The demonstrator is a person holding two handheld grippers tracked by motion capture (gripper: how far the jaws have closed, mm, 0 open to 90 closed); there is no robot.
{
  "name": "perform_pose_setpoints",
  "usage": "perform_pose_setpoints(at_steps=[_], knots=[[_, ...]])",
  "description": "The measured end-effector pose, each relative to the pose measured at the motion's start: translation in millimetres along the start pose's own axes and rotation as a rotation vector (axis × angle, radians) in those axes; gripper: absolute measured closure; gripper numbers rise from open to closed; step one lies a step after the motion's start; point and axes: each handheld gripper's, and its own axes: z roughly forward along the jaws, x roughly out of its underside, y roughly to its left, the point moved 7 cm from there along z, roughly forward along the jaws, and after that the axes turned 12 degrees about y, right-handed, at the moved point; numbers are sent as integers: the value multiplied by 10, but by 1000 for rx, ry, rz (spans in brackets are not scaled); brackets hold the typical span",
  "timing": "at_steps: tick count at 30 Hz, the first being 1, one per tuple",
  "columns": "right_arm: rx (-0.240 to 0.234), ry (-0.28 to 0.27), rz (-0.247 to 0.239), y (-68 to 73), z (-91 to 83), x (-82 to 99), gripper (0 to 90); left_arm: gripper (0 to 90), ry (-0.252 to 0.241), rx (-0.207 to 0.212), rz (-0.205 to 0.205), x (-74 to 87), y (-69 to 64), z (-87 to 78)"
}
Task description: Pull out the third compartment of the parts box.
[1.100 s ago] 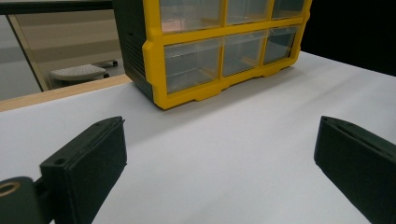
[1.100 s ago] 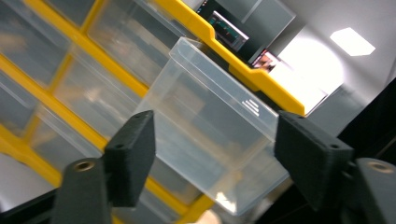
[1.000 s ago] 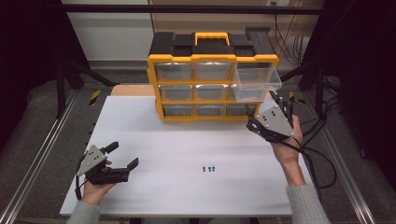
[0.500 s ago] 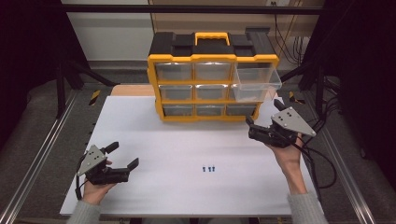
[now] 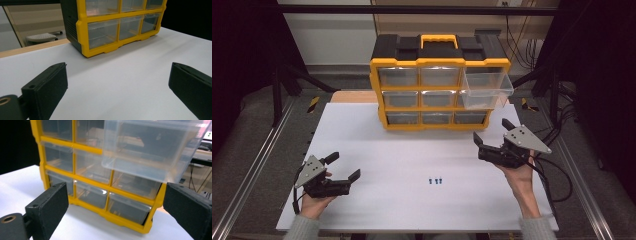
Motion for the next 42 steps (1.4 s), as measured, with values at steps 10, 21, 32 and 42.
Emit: perform_pose_setpoints(at_steps=[10,21,32,42], knots=[[-40,32,13,134,19,213,70,17,-2,-4,-5,-2,10,-9],[-70,72,21,303,90,447,73,18,-8,-5,-7,-2,21,-19],[-126,109,15,524,164,579,76,17,-10,-4,-8,-2,26,-21],[-138,152,3,658,232,700,77,18,-10,-4,-9,-2,26,-20]])
